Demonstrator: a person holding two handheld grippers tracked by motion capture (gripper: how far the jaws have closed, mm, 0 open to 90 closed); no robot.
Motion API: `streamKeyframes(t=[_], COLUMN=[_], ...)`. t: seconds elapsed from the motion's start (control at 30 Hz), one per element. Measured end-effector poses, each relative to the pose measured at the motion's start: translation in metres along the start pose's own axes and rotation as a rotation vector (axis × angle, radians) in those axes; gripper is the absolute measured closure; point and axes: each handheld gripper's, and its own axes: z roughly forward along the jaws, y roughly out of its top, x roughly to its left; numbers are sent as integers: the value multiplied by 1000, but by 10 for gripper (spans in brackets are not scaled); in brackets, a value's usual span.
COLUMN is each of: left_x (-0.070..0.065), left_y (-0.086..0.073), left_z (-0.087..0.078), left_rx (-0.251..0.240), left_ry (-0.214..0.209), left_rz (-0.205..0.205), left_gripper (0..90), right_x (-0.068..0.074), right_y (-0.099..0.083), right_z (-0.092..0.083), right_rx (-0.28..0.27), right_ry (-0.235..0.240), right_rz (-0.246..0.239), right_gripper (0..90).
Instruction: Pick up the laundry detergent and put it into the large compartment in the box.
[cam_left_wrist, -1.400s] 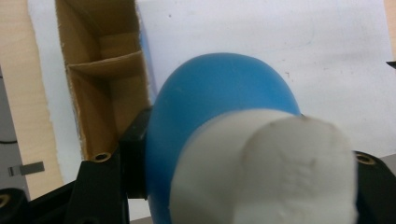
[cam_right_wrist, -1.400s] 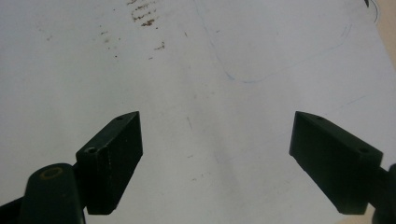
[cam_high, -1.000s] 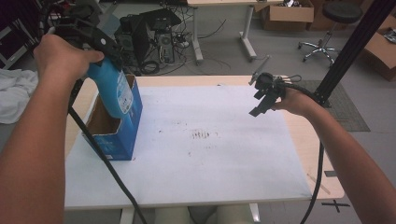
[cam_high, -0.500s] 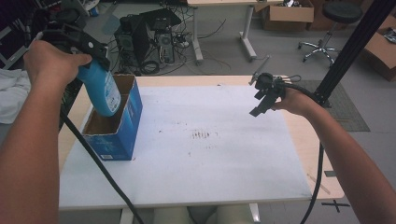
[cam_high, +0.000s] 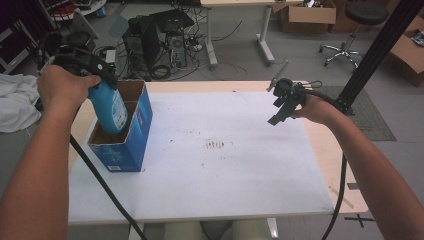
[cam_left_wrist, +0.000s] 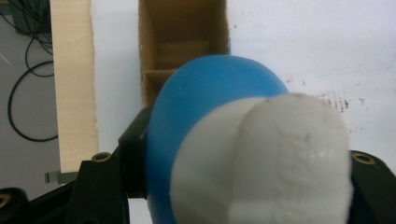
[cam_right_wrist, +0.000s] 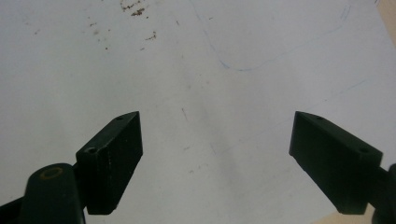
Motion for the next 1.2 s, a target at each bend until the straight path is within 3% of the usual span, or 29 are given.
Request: streamKeyframes(t=[0.4,0.73,1.2], left_x=[4,9,10], left_y=[-11,-21,-29], left_z=[44,86,118], left_rx=[-3,31,62], left_ry=[30,47,43], left_rz=[21,31,37], left_gripper=[381,381,381], right_x=[-1,-3,-6], right_y=[0,-2,-6], right_z=[2,6,7], right_rx=[10,17,18], right_ry=[-2,0,-3], right_rz=[6,17,29], right_gripper=[172,172,172])
